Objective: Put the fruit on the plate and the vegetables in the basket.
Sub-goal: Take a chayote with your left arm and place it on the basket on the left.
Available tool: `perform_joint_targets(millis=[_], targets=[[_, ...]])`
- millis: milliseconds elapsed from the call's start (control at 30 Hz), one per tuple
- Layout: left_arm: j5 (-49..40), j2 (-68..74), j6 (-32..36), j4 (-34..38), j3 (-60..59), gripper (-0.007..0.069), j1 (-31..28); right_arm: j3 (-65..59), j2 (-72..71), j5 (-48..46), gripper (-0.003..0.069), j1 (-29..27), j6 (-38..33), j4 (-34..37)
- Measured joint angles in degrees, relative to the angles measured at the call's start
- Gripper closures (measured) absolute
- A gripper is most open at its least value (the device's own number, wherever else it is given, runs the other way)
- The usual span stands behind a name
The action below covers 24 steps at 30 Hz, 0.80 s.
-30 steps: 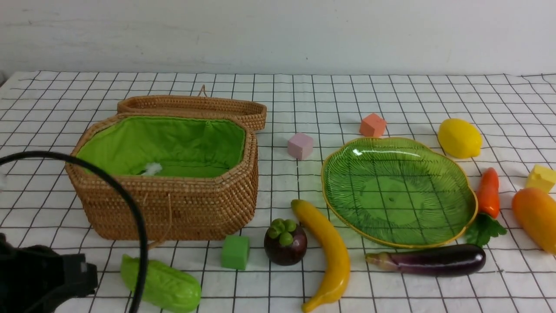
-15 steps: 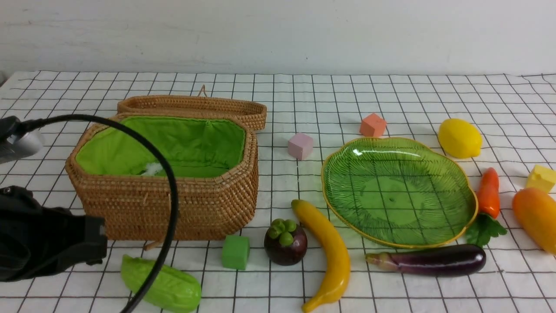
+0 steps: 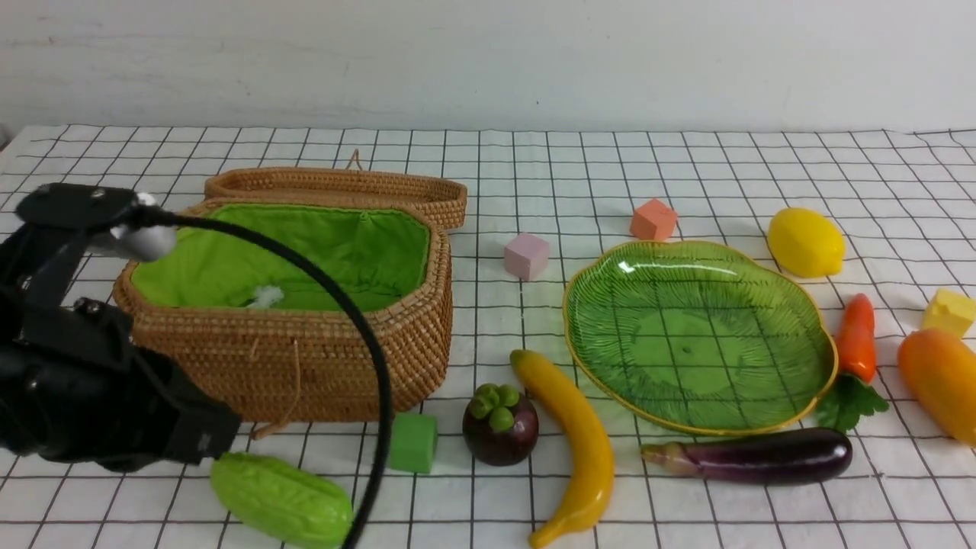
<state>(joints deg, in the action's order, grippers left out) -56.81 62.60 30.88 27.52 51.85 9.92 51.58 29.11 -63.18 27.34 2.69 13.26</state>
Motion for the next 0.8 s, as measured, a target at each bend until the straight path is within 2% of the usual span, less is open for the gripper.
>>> perform_joint_targets(millis=[100,200,267,333,533,633,700,800], targets=[[-3.54,0.27,5.46,-1.24,1.80,0.0637,4.06,6.22,3.68,-6.05,0.0575,3.07,-5.08,2.39],[-6.70,0.62,8.74,-8.94,3.02,0.0637,12.16,10.75,5.99,-8.51,0.0573,5.70,-10.52,5.44],[-6.78,1.68,9.07,-12.65,3.04,0.0637,14.45,11.39,6.16,-9.05,0.0571,6.25,-13.84,6.67],[-6.27,3.93,10.06,-15.47,3.04,0.0637,15.54,11.59,6.16,-9.20,0.0571,6.30,-16.58,7.05],[-3.21,11.34,12.79,-17.47,3.04,0.0637,15.71,11.59,6.22,-9.20,0.0564,6.30,-21.03,7.09],[-1.50,16.37,16.23,-21.22,3.25,0.0628,15.71,11.19,6.22,-9.20,0.0559,6.30,-22.77,7.09],[-1.39,19.15,18.43,-24.34,3.25,0.0586,15.71,10.42,6.22,-9.20,0.0557,6.30,-23.24,7.09],[0.39,22.44,19.52,-26.37,3.25,0.0442,15.71,8.82,6.22,-9.20,0.0557,6.30,-23.30,7.09]])
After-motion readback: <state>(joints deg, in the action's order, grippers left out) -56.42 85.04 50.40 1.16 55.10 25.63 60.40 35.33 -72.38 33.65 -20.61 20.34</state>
